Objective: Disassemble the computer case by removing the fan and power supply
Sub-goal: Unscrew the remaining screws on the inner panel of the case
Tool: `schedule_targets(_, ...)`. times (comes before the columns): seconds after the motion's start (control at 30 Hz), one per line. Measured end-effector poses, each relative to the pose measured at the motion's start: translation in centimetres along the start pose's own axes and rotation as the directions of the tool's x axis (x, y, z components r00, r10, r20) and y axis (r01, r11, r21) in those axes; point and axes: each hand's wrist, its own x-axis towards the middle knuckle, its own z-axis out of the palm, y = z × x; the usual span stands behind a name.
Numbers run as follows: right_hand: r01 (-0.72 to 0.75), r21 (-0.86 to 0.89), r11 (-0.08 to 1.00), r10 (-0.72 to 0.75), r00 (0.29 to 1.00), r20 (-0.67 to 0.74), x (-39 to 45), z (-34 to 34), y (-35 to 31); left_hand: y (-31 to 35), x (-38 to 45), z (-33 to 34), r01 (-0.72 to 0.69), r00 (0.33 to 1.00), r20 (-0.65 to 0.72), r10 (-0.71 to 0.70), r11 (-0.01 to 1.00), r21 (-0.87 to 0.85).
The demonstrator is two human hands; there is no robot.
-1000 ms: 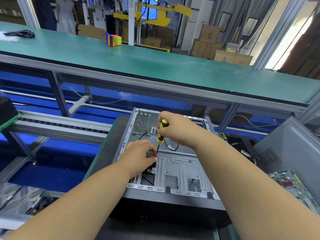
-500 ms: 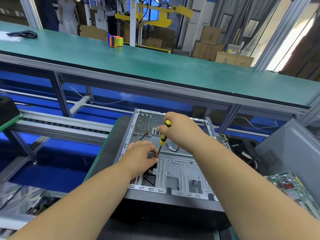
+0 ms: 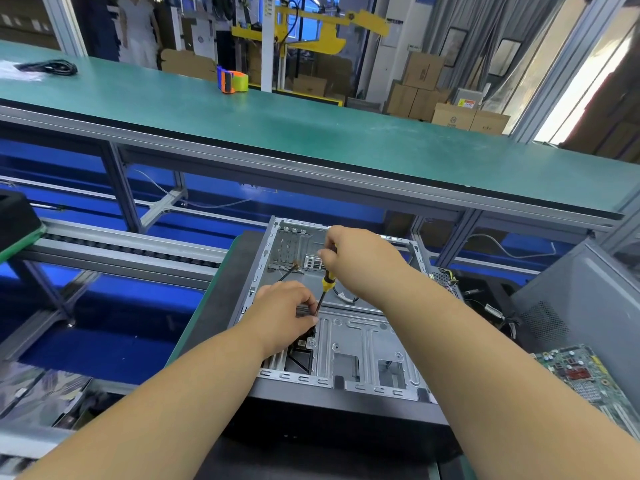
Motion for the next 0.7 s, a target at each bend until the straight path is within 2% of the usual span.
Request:
schedule_targets(0.17, 0.039, 0.099, 0.994, -0.043, 0.998, 0.044, -0.10, -0.16, -0.12, 0.05, 0.01, -0.01, -0.004, 1.000, 0.003, 0.004, 1.000, 0.009)
schedule_targets(0.47, 0.070, 0.189, 0.979, -0.072, 0.997, 0.002, -0.43, 0.20, -0.89, -0.05, 0.04, 0.06, -0.018, 1.000, -0.005, 0.018, 1.000, 0.002)
schedule_targets(0.53, 0.060, 0.154, 0.986, -0.059, 0.998, -0.006, -0.42, 0.19, -0.97, -0.03, 0.05, 0.02, -0.017, 1.000, 0.003, 0.017, 1.000, 0.010)
schedule_targets(0.63, 0.029, -0.006, 1.000, -0.029, 0.999, -0.026, -0.28, 0.07, -0.95, 0.02, 0.08, -0.01, -0.008, 1.000, 0.015, 0.008, 1.000, 0.011)
schedule_targets(0.7, 0.012, -0.047, 0.999, -0.012, 1.000, 0.006, -0.09, -0.11, -0.75, 0.08, 0.05, -0.04, -0.004, 1.000, 0.018, 0.004, 1.000, 0.001)
